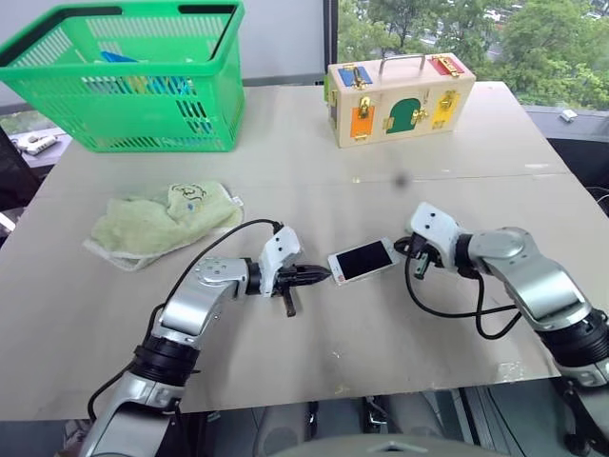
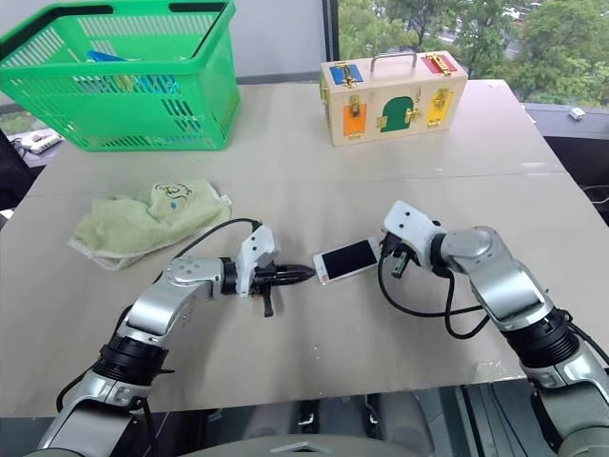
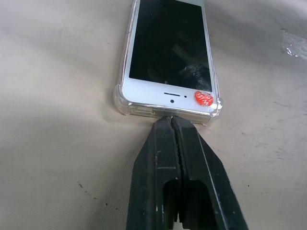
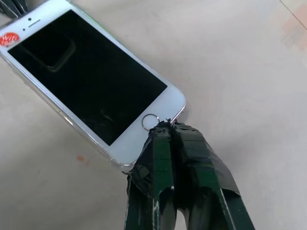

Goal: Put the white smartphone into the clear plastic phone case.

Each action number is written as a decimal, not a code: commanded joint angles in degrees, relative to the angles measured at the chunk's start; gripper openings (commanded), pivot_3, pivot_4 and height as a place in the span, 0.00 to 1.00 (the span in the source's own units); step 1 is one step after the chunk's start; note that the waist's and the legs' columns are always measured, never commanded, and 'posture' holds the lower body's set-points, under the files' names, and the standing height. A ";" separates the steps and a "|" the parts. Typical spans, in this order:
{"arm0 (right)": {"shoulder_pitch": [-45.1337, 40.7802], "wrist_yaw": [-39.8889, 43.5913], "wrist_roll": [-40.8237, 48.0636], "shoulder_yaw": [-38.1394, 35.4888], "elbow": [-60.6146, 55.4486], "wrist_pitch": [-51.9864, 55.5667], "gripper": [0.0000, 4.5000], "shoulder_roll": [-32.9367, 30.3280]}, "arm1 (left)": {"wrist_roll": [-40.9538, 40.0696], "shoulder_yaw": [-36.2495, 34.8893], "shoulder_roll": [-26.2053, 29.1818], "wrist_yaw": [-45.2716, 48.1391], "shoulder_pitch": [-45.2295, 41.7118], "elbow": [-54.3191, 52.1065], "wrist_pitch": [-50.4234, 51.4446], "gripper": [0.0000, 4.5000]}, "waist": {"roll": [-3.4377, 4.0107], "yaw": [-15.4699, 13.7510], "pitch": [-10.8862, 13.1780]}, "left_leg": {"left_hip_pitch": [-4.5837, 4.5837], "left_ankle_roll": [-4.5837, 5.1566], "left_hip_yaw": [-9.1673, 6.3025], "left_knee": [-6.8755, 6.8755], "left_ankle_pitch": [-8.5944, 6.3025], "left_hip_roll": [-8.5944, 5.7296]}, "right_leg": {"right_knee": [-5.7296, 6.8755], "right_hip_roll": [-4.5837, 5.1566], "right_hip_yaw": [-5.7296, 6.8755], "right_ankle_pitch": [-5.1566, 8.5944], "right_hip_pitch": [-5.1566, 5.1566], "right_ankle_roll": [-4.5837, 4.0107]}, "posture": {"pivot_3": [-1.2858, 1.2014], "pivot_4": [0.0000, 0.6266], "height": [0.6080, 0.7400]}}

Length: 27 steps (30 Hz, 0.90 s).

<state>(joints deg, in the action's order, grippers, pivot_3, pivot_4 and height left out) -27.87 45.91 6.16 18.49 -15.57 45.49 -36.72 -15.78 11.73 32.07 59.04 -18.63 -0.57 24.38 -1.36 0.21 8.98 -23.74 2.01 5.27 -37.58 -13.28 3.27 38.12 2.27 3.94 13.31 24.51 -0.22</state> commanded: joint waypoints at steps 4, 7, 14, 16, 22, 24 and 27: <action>-0.61 2.79 2.78 1.96 -1.81 -0.09 0.01 3.24 | 0.79 -0.34 0.18 -0.88 0.84 0.06 -0.29 0.00 | 0.01 -0.26 -0.01 | -0.01 0.00 -0.06 0.00 0.00 0.01 | 0.01 -0.01 0.03 0.00 -0.03 0.00 | 0.52 0.24 1.00; -0.09 2.54 3.13 0.82 -1.96 0.06 0.01 2.73 | -1.12 -2.80 1.58 0.25 1.70 -0.93 -0.67 0.00 | 0.00 -0.19 -0.01 | -0.05 0.00 -0.01 -0.04 0.00 0.00 | -0.05 0.00 -0.02 0.00 -0.03 0.00 | 0.52 0.24 1.00; 1.39 1.26 7.66 -8.42 -4.62 1.59 0.01 1.19 | -13.78 -8.85 1.66 2.56 -0.42 -8.55 8.67 0.00 | -0.02 0.02 0.03 | -0.14 -0.01 -0.08 -0.03 -0.01 0.03 | -0.05 -0.01 0.04 0.01 0.04 0.00 | 0.52 0.24 1.00; 1.48 0.92 8.03 -9.17 -4.77 1.60 0.01 1.09 | -13.19 -7.27 -0.22 0.59 -2.24 -8.68 9.86 0.00 | -0.02 -0.08 0.03 | -0.14 0.00 -0.07 -0.03 0.00 0.01 | -0.06 -0.01 0.03 0.01 0.03 0.01 | 0.52 0.24 1.00; -0.14 -0.65 7.38 -7.59 -3.21 1.56 0.01 1.96 | -5.69 0.31 -7.37 -6.58 -8.27 -2.60 9.96 0.00 | -0.03 -0.59 0.03 | -0.13 0.00 0.00 -0.08 -0.01 -0.08 | -0.07 -0.06 -0.09 -0.03 0.00 0.07 | 0.52 0.24 1.00; -1.09 -0.76 6.93 -6.20 -2.19 1.91 0.01 2.33 | -4.46 2.17 -7.80 -6.64 -8.93 -1.64 10.45 0.00 | -0.03 -0.33 0.04 | -0.12 0.00 0.04 -0.08 -0.01 -0.08 | -0.06 -0.18 -0.12 -0.04 0.03 0.06 | 0.52 0.24 1.00; -2.35 -0.22 6.29 -3.64 -0.18 2.79 0.01 2.37 | -2.23 4.17 -6.75 -6.59 -8.59 -1.05 10.70 0.00 | -0.03 0.05 0.04 | -0.11 0.00 -0.03 -0.05 -0.01 -0.02 | -0.05 -0.26 -0.09 -0.03 0.04 0.04 | 0.52 0.24 1.00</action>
<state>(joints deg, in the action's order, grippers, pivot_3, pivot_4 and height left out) -28.90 45.63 12.94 14.01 -15.84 47.98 -34.42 -19.11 14.97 24.99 52.36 -26.82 -1.34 34.92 -1.39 0.26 9.02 -23.85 2.01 5.24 -37.62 -13.29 3.26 38.06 2.01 3.85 13.28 24.56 -0.18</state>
